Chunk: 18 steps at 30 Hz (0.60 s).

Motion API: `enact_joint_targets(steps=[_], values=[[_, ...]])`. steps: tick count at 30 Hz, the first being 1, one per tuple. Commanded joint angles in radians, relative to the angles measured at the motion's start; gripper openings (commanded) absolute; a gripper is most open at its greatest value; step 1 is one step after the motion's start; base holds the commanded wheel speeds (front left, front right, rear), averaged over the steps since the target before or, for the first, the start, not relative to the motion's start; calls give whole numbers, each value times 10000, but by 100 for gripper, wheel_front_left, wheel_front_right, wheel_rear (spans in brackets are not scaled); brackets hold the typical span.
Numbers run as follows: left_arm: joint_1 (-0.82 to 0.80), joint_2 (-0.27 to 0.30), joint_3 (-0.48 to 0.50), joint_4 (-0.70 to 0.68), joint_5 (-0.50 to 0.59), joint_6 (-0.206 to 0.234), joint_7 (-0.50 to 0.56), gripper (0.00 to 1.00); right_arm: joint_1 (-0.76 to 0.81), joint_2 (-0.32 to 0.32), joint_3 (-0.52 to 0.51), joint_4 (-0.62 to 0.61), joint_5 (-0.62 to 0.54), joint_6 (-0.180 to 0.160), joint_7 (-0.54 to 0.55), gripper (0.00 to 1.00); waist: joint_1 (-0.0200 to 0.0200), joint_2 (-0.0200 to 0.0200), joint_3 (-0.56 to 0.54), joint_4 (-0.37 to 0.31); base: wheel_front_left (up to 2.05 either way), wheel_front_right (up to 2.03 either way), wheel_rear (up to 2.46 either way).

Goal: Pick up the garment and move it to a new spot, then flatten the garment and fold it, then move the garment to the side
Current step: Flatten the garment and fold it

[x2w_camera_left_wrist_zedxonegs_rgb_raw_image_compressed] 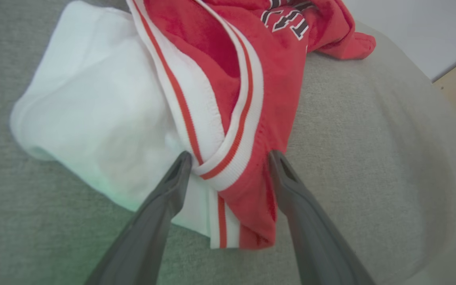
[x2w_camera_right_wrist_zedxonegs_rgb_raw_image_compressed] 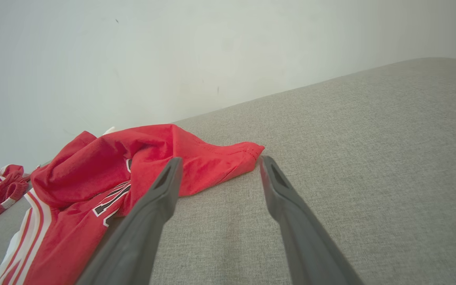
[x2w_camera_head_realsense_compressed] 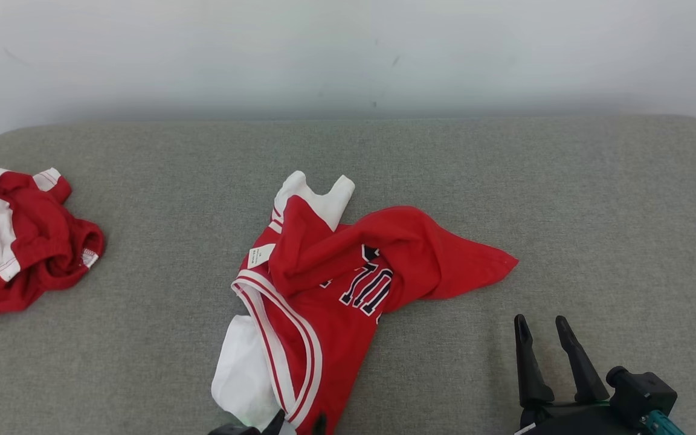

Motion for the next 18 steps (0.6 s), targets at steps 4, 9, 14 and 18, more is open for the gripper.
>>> enact_joint_targets(steps=[4, 9, 14, 18], values=[[-195, -82, -137, 368, -54, -136, 38, 100, -51, 7, -29, 2, 15, -20, -20, 100, 0, 0, 13, -48, 0, 0, 0], [-482, -142, -159, 328, 37, -230, -389, 0, -17, 6, -42, -23, 20, -20, -22, 100, 0, 0, -16, -46, 0, 0, 0], [-640, 0, -358, -439, 432, -245, -615, 0, 134, 7, -125, -48, 36, -20, -22, 100, 0, 0, -114, 79, 0, 0, 0], [-727, 105, -695, -1913, 648, -216, -226, 0, 227, 6, -121, -16, 124, -20, -22, 100, 0, 0, -241, 216, 0, 0, 0]])
